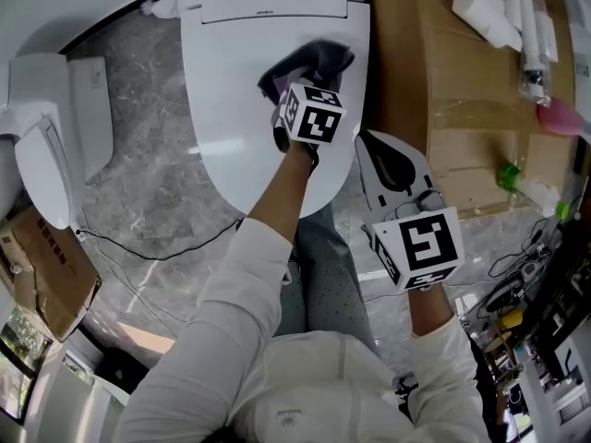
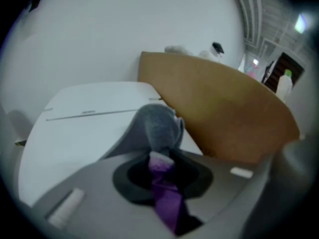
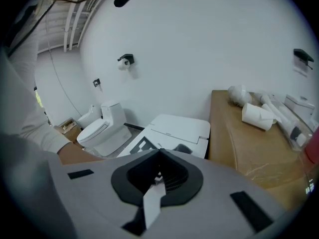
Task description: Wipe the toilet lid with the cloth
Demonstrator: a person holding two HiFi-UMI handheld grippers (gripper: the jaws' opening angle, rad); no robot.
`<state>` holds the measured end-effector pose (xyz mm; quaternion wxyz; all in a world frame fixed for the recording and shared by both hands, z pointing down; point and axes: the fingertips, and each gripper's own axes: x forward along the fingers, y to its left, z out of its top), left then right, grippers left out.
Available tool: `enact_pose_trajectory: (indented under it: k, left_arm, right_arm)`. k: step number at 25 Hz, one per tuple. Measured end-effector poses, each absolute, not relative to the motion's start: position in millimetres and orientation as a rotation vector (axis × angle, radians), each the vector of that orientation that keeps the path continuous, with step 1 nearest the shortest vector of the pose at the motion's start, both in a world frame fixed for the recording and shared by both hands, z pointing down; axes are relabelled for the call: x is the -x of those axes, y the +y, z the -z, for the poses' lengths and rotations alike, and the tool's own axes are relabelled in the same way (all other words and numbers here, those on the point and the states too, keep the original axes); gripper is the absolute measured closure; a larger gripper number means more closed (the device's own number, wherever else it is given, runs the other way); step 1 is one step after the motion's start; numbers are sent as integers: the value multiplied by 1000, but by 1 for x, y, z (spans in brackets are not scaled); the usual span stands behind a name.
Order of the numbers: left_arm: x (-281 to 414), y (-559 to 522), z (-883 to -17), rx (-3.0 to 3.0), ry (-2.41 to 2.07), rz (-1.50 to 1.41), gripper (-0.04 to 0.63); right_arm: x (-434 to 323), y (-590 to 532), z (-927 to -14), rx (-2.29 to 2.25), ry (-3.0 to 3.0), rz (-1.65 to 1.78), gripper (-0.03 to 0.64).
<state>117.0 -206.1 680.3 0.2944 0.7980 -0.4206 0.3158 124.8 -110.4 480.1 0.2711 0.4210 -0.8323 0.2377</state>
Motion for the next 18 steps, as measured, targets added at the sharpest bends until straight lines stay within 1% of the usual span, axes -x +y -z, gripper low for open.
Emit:
enact_pose_trajectory:
  k: [3,5,7,11,13,15,18]
  left_arm:
    - [-117,-162,-682,-2138,-1057,-820,529]
    - [-93,-134,-686,-2118,-1044,-819,529]
    - [-49,-110,-688,-2063,-1088,-829,529]
    - [61,-70,-693,-1873,-1258,-845,528]
    - [97,-54,-695,-1787,-1325,-801,528]
    - [104,-40,-695,-1761,-1344,-794,528]
    - [62,-20,-696,-1845,-1277,-851,529]
  right_arm:
    - [-119,-108,-479,-1112,-2248,-627,601]
    - [-111,-105,-479,-1096,-2259,-632,601]
    - [-99,-101,-480,-1075,-2275,-634,601]
    - [-76,-88,-478,-1037,-2304,-639,601]
    - [-67,-82,-476,-1024,-2316,-634,601]
    - [-63,-76,-474,-1022,-2322,-629,601]
    - [-64,-66,-473,-1039,-2311,-628,601]
